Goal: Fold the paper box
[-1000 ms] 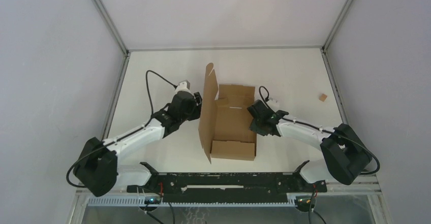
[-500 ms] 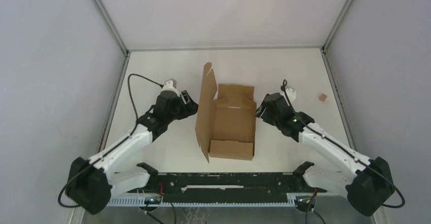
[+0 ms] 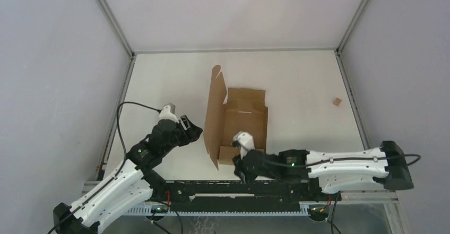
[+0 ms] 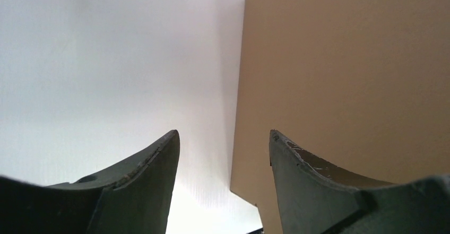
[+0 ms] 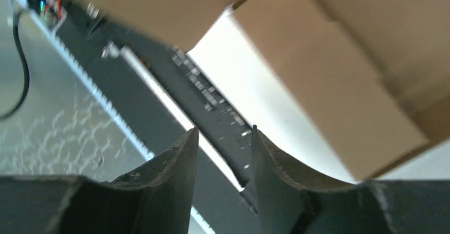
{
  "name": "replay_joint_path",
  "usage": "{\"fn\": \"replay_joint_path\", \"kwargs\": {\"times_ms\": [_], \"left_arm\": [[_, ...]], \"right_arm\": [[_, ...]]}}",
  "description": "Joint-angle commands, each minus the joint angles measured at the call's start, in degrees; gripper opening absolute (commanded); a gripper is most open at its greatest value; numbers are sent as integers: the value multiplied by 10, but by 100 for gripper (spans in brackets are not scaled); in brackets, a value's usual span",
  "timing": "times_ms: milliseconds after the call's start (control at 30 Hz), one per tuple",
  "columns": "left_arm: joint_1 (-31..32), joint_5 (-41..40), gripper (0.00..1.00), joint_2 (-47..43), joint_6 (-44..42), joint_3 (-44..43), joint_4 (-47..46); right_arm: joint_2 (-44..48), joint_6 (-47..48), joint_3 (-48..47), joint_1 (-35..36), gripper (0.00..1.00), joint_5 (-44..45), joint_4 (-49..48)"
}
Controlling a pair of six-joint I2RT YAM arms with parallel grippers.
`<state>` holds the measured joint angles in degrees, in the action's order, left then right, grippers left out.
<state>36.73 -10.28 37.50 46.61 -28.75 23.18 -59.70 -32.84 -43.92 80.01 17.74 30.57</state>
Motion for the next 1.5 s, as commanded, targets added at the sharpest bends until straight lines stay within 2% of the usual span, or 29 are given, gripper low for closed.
{"fn": "replay_joint_path", "kwargs": {"times_ms": [0, 267, 467, 600, 867, 1067, 1133, 1200, 1300, 1467], "left_arm": [[17, -30, 67, -30, 36, 25, 28], [28, -62, 67, -88, 46, 30, 82], [28, -68, 67, -107, 50, 40, 95], [29, -70, 67, -110, 48, 43, 98], [29, -78, 67, -110, 44, 47, 98], [28, -85, 67, -109, 43, 47, 100], [29, -89, 67, -111, 44, 46, 105], [28, -94, 67, -117, 45, 44, 114], [29, -102, 67, -128, 46, 40, 128], [28, -122, 68, -145, 56, 40, 146]], "right_arm": [[-55, 20, -4, 96, 48, 55, -68], [-167, 52, -48, 131, 49, 9, -186], [-265, 57, -158, 111, 57, 36, -153], [-295, 41, -194, 80, 56, 74, -128], [-298, 22, -206, -4, 54, 126, -112], [-337, 58, -241, -97, 53, 100, -140], [-345, 71, -253, -124, 48, 80, -153], [-331, 110, -249, -119, 47, 102, -171], [-295, 138, -242, -91, 50, 120, -163], [-254, 172, -230, 11, 57, 199, -140]]}}
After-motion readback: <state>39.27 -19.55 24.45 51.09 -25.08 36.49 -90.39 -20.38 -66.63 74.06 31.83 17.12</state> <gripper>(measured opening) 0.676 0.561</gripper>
